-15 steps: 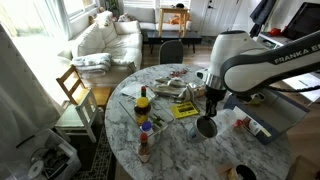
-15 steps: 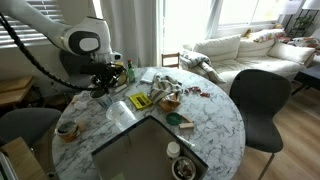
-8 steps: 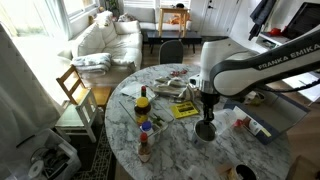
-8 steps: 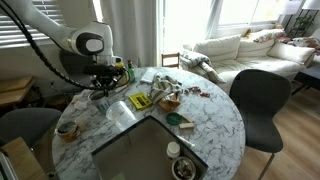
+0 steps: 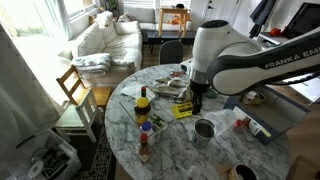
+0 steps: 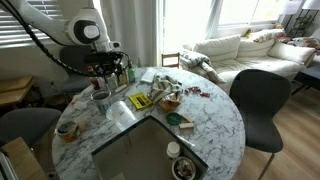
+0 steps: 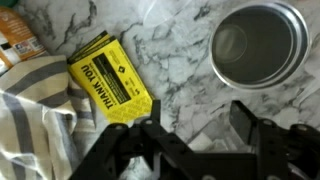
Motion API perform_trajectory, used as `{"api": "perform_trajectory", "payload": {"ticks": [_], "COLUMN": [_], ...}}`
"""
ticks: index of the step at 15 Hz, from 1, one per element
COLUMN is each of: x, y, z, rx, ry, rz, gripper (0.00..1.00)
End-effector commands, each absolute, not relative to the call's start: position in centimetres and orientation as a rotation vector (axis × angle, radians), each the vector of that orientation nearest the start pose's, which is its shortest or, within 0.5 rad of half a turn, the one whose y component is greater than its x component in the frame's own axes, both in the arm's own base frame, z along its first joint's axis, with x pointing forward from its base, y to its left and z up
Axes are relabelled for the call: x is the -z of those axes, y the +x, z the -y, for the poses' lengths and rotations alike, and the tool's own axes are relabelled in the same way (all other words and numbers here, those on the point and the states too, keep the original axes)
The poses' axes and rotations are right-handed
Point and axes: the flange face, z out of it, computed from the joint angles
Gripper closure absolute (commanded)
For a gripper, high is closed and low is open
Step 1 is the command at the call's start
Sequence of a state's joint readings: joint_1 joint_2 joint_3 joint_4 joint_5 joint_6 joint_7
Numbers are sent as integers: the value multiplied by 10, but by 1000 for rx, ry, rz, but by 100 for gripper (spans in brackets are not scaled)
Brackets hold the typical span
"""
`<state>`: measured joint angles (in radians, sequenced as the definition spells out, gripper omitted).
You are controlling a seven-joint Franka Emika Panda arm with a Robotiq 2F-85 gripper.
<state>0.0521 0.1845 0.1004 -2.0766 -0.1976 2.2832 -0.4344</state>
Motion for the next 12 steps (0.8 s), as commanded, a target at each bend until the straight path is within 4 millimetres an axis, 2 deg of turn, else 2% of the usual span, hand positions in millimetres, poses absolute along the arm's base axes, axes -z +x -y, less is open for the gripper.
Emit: {"api": "perform_trajectory", "payload": {"ticks": [1,3,4,6,10,12], "x": [-373,-380,-378,-383,-382,-380], "y": [582,592,587,589,589,594], "z": [-117,-145,-126,-145,-146,-150], "rx": [289,438,349,421,426,397], "ry": [-3087,-3037,-3062,-3043,-3044,-3007], "rz": [1112,1072,1117,1110,1101,980], "gripper": [0,0,0,0,0,0]}}
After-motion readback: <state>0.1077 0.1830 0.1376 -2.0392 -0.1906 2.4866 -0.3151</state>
